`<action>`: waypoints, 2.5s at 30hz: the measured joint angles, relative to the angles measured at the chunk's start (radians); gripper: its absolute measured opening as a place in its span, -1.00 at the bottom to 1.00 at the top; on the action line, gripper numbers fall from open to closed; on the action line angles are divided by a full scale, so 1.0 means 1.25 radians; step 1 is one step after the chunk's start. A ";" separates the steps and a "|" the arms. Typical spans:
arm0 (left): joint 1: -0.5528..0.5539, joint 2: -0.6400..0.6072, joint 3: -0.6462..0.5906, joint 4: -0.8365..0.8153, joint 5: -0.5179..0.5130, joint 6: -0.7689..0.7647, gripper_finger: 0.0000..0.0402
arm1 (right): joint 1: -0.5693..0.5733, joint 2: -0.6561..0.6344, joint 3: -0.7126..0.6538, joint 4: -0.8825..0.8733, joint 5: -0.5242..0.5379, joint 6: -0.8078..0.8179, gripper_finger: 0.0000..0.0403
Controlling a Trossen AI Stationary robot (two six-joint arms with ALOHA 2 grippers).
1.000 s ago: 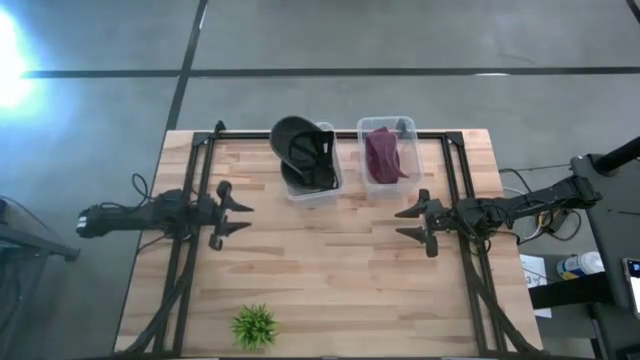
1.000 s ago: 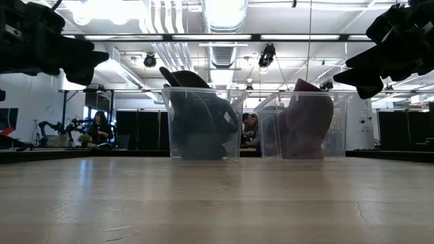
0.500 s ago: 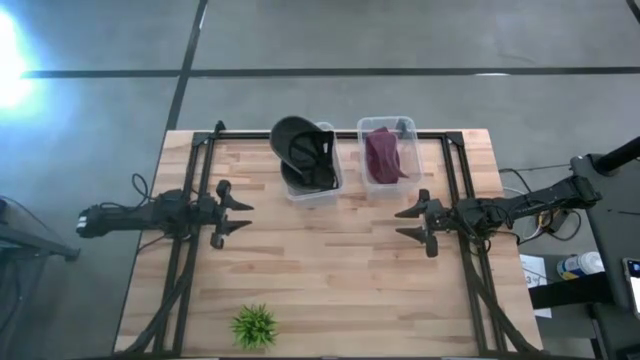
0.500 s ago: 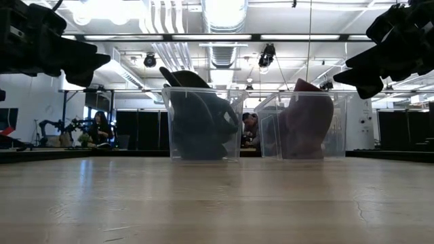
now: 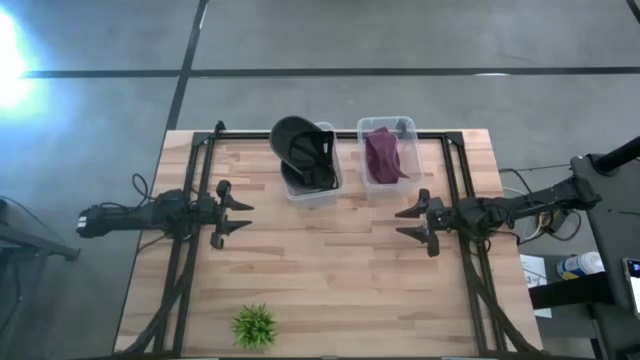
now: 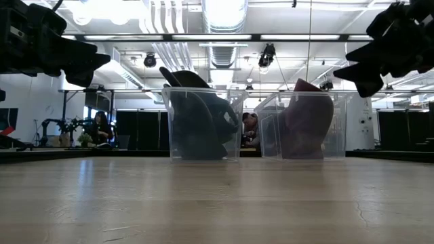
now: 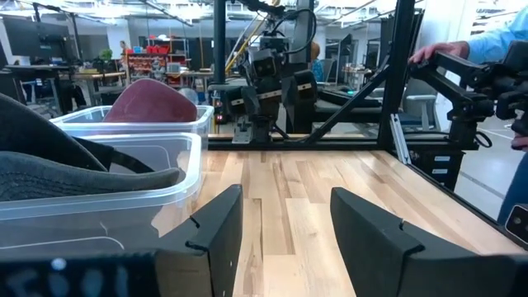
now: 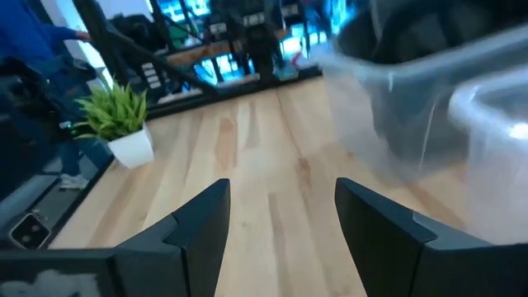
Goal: Pick & Place hat
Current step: Return to Home Position
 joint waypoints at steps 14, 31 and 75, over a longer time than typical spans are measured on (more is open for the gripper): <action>0.000 0.000 -0.001 0.000 0.000 0.000 -0.11 | -0.150 -0.207 0.000 -0.033 -0.312 -0.243 0.07; 0.000 0.002 -0.001 -0.001 0.000 0.000 -0.11 | -0.137 -0.320 -0.041 -0.148 -0.306 -0.269 0.07; 0.000 0.004 -0.001 -0.001 0.000 0.000 -0.11 | -0.109 -0.308 -0.042 -0.149 -0.306 -0.153 0.07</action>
